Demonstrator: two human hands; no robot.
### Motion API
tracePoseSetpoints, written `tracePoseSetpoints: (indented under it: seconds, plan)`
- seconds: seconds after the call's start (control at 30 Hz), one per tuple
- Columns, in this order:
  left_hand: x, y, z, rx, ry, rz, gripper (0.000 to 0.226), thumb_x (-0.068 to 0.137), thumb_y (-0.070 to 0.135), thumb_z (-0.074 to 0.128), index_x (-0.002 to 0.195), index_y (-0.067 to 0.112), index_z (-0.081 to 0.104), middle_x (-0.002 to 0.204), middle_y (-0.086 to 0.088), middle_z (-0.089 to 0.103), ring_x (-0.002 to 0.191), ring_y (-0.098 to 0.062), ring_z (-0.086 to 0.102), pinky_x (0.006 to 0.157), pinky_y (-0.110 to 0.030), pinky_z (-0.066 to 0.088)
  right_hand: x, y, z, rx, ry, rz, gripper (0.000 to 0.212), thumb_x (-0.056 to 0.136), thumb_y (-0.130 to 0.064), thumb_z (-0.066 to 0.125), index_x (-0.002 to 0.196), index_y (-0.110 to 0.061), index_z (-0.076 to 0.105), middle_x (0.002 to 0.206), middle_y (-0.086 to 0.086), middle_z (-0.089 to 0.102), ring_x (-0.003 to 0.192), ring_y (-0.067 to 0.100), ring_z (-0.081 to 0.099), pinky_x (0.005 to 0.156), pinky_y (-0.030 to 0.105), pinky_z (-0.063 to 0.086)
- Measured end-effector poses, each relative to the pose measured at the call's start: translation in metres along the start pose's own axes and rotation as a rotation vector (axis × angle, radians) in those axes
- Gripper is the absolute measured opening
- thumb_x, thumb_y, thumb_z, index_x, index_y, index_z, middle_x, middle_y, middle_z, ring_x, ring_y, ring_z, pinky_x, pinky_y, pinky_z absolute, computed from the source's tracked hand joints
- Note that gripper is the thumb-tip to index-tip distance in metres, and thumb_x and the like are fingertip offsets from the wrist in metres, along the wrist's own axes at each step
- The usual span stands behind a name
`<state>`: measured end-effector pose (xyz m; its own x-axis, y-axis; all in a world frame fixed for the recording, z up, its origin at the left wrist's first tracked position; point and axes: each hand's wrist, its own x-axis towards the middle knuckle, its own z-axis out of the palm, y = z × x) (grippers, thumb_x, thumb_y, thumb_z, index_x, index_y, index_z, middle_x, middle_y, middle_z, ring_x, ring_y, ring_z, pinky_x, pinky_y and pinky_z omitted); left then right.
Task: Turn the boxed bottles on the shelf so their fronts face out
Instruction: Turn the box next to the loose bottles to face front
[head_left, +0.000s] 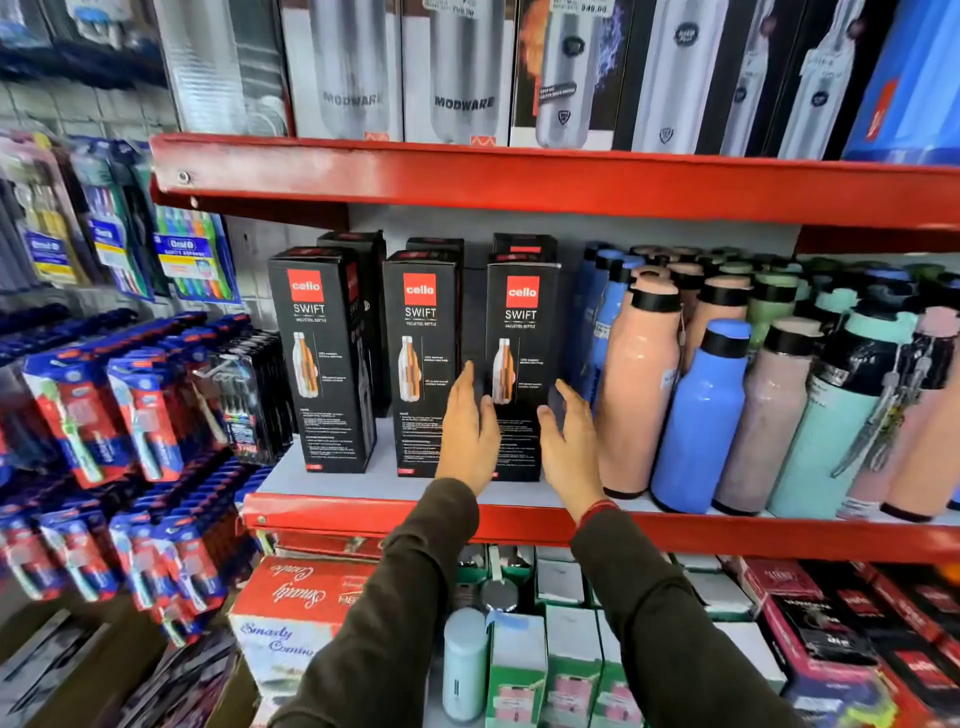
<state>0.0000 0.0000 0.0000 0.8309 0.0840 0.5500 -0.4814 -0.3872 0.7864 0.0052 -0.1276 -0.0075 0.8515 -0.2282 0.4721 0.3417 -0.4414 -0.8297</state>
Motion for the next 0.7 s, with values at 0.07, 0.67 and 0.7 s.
tracePoseSetpoints:
  seconds: [0.07,0.67,0.7]
  plan:
    - [0.004,-0.004,0.002,-0.042,0.006,-0.098,0.052,0.104,0.016,0.036,0.153,0.007,0.022,0.161,-0.009,0.028,0.15,-0.02,0.026,0.12,-0.022,0.019,0.005,0.001,0.003,-0.003,0.01,0.06,0.048,0.1,-0.019,0.048,0.146,-0.011,0.039,0.153,0.007,0.042,0.143,0.022,0.036,0.112,0.025,0.024]
    - [0.005,-0.033,0.013,-0.165,0.046,-0.187,0.042,0.098,0.019,0.055,0.14,0.016,0.052,0.123,-0.002,0.068,0.109,-0.002,0.059,0.094,-0.014,0.044,0.002,0.017,0.012,0.126,0.049,0.104,0.035,0.098,-0.019,0.056,0.132,-0.016,0.055,0.117,-0.004,0.063,0.096,-0.005,0.059,0.082,0.003,0.043]
    - [0.005,-0.033,0.012,-0.178,0.043,-0.191,0.042,0.098,0.019,0.056,0.139,0.016,0.052,0.12,0.0,0.068,0.108,0.0,0.06,0.092,-0.009,0.044,0.001,0.019,0.011,0.138,0.056,0.104,0.035,0.098,-0.02,0.056,0.133,-0.017,0.055,0.119,-0.002,0.064,0.097,-0.003,0.061,0.084,0.004,0.045]
